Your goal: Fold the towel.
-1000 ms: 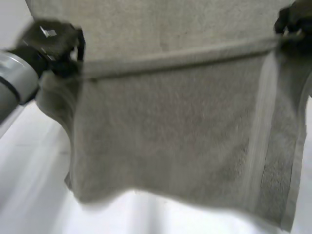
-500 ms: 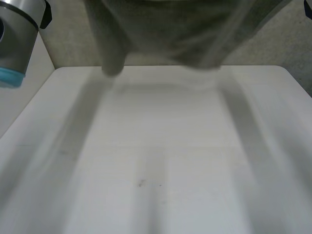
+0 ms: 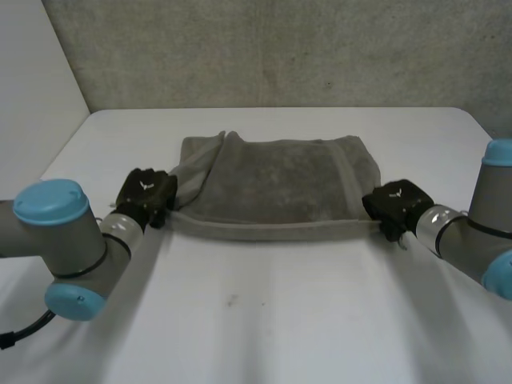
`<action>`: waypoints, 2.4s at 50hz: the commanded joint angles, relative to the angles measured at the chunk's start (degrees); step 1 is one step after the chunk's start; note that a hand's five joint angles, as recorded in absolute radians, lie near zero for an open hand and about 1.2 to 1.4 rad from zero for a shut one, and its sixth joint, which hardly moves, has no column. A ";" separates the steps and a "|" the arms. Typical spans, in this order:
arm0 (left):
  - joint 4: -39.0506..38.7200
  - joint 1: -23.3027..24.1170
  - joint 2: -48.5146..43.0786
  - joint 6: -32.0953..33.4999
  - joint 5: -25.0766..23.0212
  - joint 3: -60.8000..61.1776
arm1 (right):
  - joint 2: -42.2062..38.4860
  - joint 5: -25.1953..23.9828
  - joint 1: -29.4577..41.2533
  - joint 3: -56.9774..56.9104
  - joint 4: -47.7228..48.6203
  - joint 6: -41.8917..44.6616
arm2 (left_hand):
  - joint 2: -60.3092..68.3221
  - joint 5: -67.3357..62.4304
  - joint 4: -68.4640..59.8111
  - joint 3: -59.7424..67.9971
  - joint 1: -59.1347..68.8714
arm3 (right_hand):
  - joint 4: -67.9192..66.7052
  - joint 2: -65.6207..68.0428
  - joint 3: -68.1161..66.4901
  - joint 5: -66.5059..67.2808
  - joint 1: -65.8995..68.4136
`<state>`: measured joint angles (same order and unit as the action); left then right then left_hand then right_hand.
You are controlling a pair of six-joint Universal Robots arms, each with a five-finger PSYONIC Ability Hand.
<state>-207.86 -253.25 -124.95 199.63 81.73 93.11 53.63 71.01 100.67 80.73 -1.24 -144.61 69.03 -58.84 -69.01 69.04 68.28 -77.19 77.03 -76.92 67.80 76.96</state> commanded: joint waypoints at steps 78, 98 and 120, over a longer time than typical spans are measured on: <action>5.28 -2.69 27.57 27.04 2.82 22.38 | 17.12 -0.61 -5.58 7.60 -6.85 0.91 | 10.97 -11.16 -10.99 10.96 11.72 | -2.81 2.97 -3.08 2.20 3.04; 23.29 1.79 48.13 28.01 2.74 29.23 | 36.90 -0.52 -8.48 11.82 -25.66 12.77 | 10.97 -11.16 -10.99 10.96 11.72 | -2.81 2.97 -3.08 2.20 3.04; 14.25 1.27 23.29 28.19 2.30 15.46 | 15.57 0.26 -8.13 2.26 -19.25 18.93 | 10.97 -11.16 -10.99 10.96 11.72 | -2.81 2.97 -3.08 2.20 3.04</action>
<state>-189.40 -251.94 -90.23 227.81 84.09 117.15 77.92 70.52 90.84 89.86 -24.07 -124.62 69.77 -59.44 -69.76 69.69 69.06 -77.19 77.03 -76.92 67.80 76.97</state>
